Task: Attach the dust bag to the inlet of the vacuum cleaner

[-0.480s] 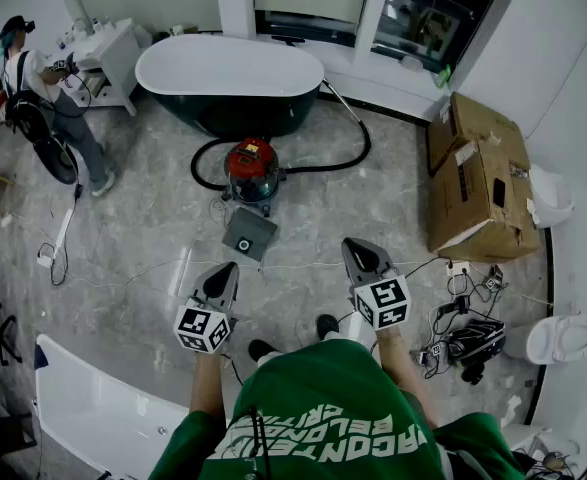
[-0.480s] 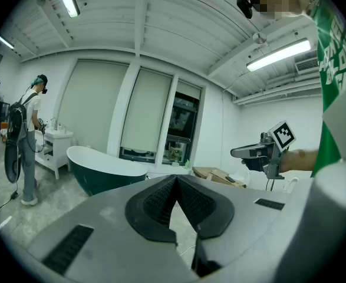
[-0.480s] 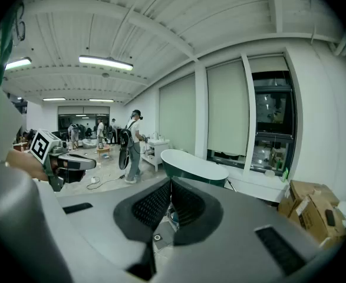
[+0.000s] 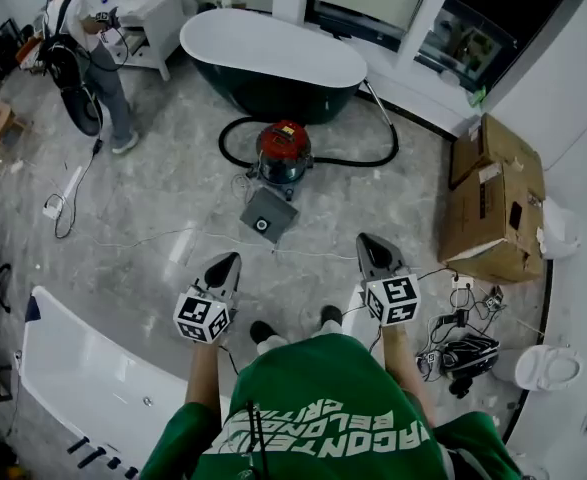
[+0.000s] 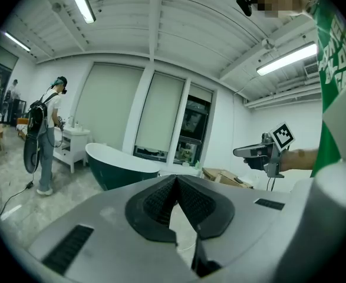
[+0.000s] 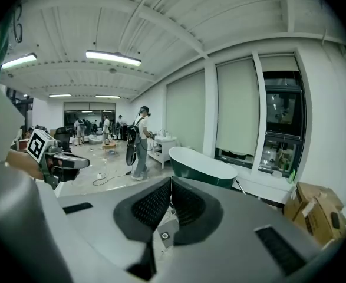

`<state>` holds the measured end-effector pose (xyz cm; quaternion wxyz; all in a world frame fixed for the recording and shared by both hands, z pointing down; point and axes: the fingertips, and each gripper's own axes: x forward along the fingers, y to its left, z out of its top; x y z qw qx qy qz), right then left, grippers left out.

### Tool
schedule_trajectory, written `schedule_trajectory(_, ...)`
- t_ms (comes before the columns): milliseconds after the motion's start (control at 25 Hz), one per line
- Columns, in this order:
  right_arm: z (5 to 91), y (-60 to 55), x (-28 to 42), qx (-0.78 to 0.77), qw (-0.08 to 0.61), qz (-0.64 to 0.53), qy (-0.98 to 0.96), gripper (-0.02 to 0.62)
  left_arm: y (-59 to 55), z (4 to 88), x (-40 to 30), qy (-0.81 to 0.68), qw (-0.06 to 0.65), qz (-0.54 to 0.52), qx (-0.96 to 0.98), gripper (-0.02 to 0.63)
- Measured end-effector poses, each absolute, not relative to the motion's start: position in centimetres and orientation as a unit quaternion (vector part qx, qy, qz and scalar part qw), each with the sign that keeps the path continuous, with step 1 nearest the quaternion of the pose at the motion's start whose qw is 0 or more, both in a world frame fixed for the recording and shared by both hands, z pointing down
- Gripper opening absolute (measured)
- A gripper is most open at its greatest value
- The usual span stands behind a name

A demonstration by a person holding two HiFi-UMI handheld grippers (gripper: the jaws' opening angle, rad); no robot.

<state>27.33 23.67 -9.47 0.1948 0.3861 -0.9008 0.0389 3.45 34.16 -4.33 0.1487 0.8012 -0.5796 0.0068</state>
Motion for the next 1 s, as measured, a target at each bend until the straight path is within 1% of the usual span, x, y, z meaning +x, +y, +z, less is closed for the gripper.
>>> schedule_trajectory(280, -7.8, 26.6, 23.7, 0.369, 0.210, 0.041, -0.905, 0.010, 38.1, -2.6, -0.5, -0.592, 0.159, 0.007, 0.790, 0.003)
schedule_trajectory(520, -6.9, 27.9, 21.9, 0.354, 0.226, 0.036, -0.907, 0.009, 38.8, -1.6, -2.0, -0.598, 0.175, -0.002, 0.782, 0.003)
schedule_trajectory(760, -5.5, 26.3, 21.2, 0.352, 0.230, 0.042, -0.906, 0.009, 38.3, -0.6, -2.8, -0.603, 0.185, 0.001, 0.776, 0.003)
schedule_trajectory(1000, -6.1, 22.8, 17.3, 0.330, 0.209, 0.037, -0.920, 0.010, 36.0, -1.0, -5.7, -0.619, 0.177, 0.010, 0.765, 0.003)
